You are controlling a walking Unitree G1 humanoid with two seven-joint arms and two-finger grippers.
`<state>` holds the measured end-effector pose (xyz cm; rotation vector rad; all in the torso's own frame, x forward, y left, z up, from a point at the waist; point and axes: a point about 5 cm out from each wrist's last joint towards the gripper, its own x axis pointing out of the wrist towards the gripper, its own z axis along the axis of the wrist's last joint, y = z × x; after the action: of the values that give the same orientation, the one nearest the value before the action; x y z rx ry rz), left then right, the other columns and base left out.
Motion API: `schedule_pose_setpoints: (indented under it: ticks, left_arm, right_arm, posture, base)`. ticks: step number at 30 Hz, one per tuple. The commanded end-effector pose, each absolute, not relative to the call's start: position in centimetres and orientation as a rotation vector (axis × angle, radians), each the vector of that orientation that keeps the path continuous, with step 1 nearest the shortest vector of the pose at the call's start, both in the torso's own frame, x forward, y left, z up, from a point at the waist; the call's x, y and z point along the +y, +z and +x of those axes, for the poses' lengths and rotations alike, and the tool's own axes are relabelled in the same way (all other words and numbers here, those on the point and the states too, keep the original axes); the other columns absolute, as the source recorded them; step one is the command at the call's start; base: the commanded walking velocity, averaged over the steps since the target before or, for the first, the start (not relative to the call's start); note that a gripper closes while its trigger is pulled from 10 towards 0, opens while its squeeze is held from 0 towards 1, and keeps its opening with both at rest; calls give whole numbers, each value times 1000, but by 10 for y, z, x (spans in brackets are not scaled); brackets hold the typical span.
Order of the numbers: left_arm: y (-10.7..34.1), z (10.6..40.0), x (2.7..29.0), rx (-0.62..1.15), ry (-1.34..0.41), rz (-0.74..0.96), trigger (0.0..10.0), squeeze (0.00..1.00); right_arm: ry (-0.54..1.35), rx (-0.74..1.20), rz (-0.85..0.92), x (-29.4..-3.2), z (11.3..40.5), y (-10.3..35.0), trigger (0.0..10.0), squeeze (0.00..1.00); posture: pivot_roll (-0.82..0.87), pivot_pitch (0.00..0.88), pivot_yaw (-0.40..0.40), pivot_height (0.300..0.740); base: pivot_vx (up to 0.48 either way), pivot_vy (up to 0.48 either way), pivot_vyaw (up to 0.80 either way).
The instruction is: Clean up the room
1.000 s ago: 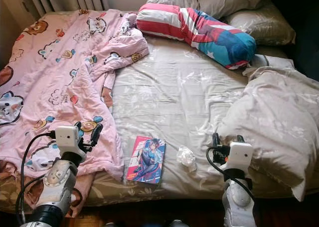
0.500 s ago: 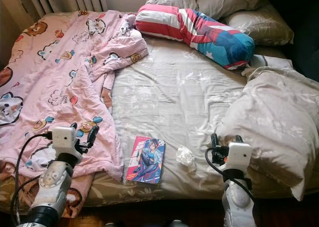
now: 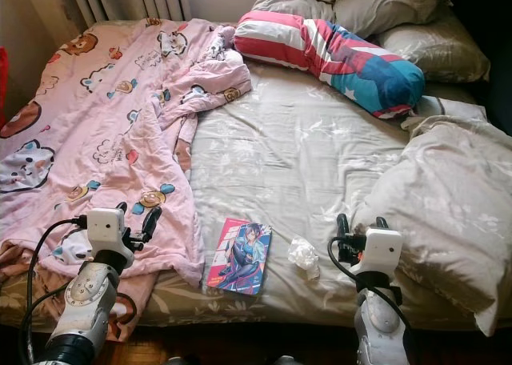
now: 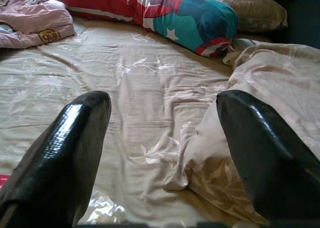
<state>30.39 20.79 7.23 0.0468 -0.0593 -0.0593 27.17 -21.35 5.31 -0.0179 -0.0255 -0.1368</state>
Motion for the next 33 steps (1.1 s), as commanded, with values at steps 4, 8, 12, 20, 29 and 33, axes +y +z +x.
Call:
schedule_pose_setpoints:
  ticks: [4,8,12,20,29,33]
  left_arm:
    - [69,303,206,-48,-69,49,10000,0]
    - [70,303,205,-50,-72,44,10000,0]
    - [69,303,203,-47,-75,39,10000,0]
    - [67,302,201,-41,-81,33,10000,0]
    - [66,300,199,-37,-86,31,10000,0]
    - [65,300,200,-34,-87,32,10000,0]
  right_arm:
    - [-155,-17,-17,-217,268,52,10000,0]
    - [-163,11,-20,-217,269,49,10000,0]
    - [-172,52,-8,-216,269,44,10000,0]
    - [-163,53,-9,-216,266,44,10000,0]
    - [-149,48,-10,-213,265,44,10000,0]
    - [-156,85,13,-213,266,40,10000,0]
  posture:
    - [-11,195,-36,740]
    - [-10,206,-35,740]
    - [-12,215,-37,730]
    - [-12,223,-38,691]
    - [-7,228,-38,691]
    - [-5,231,-37,681]
  base:
    - [0,0,0]
    - [0,0,0]
    - [0,0,0]
    - [0,0,0]
    - [0,0,0]
    - [0,0,0]
